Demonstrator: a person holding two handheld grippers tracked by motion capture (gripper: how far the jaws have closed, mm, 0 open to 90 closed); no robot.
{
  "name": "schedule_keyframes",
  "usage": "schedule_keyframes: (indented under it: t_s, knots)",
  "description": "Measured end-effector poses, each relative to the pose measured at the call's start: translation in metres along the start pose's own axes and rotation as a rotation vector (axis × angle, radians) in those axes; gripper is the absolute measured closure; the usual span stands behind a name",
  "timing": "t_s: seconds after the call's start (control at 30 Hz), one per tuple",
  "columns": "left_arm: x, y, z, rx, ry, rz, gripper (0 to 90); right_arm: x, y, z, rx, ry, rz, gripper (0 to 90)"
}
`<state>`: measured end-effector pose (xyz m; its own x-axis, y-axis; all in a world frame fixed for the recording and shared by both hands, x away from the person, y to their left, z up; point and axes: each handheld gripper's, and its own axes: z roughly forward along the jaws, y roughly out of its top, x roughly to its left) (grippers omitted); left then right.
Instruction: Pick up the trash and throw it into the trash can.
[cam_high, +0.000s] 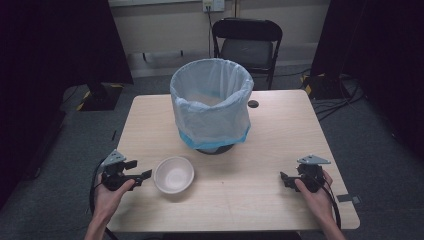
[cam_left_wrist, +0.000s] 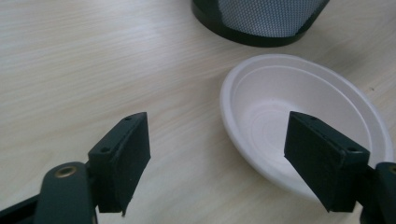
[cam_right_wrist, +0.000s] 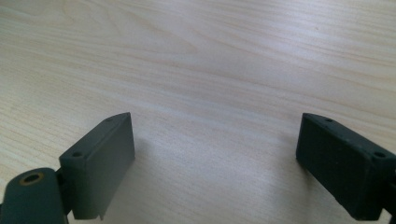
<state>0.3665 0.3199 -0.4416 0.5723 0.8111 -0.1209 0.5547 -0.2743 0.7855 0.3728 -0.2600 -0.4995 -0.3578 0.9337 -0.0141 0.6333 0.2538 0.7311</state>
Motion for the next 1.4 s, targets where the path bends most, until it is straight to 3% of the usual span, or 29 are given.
schedule_keyframes:
  t_s: [0.03, 0.13, 0.23, 0.37, 0.57, 0.7, 0.8, 0.83, 0.87, 0.9, 1.0, 1.07, 1.1, 1.27, 1.4]
  knots:
    - [0.000, 0.006, 0.010, 0.016, -0.024, 0.008, 22.7, 0.000, 0.000, 0.000, 0.000, 0.000, 0.000, 10.8]
    - [0.000, 0.010, 0.019, 0.021, -0.051, 0.003, 23.1, 0.000, 0.000, 0.000, 0.000, 0.000, 0.000, 10.8]
    - [0.003, 0.011, 0.031, 0.038, -0.109, -0.011, 26.8, 0.000, 0.000, 0.000, 0.000, 0.000, 0.000, 10.8]
    - [0.004, 0.010, 0.046, 0.097, -0.111, -0.011, 28.1, 0.000, 0.000, 0.000, 0.000, 0.000, 0.000, 10.8]
    - [0.003, 0.011, 0.060, 0.146, -0.121, 0.005, 33.8, 0.000, 0.000, 0.000, 0.000, 0.000, 0.000, 10.8]
    - [0.004, 0.013, 0.072, 0.181, -0.149, 0.000, 37.1, 0.000, 0.000, 0.000, 0.000, 0.000, 0.000, 10.8]
    - [-0.001, 0.018, 0.077, 0.206, -0.170, 0.034, 51.3, 0.000, 0.000, 0.000, 0.000, 0.000, 0.000, 10.8]
    - [-0.003, 0.020, 0.078, 0.216, -0.167, 0.054, 61.9, 0.000, 0.000, 0.000, 0.000, 0.000, 0.000, 10.8]
    - [-0.005, 0.021, 0.079, 0.213, -0.172, 0.060, 61.9, 0.000, 0.000, 0.000, 0.000, 0.000, 0.000, 10.8]
    - [-0.006, 0.021, 0.080, 0.197, -0.205, 0.048, 69.9, 0.000, 0.000, 0.000, 0.000, 0.000, 0.000, 10.8]
    - [-0.008, 0.021, 0.080, 0.189, -0.218, 0.050, 77.2, 0.000, 0.000, 0.000, 0.000, 0.000, 0.000, 10.8]
    - [-0.009, 0.022, 0.075, 0.164, -0.236, 0.055, 78.4, 0.000, 0.000, 0.000, 0.000, 0.000, 0.000, 10.8]
    - [-0.010, 0.025, 0.068, 0.119, -0.252, 0.048, 80.2, 0.000, 0.000, 0.000, 0.000, 0.000, 0.000, 10.8]
    - [-0.013, 0.029, 0.051, 0.052, -0.254, 0.056, 82.4, 0.000, 0.000, 0.000, 0.000, 0.000, 0.000, 10.8]
    - [-0.014, 0.030, 0.041, 0.026, -0.247, 0.054, 82.4, 0.000, 0.000, 0.000, 0.000, 0.000, 0.000, 10.8]
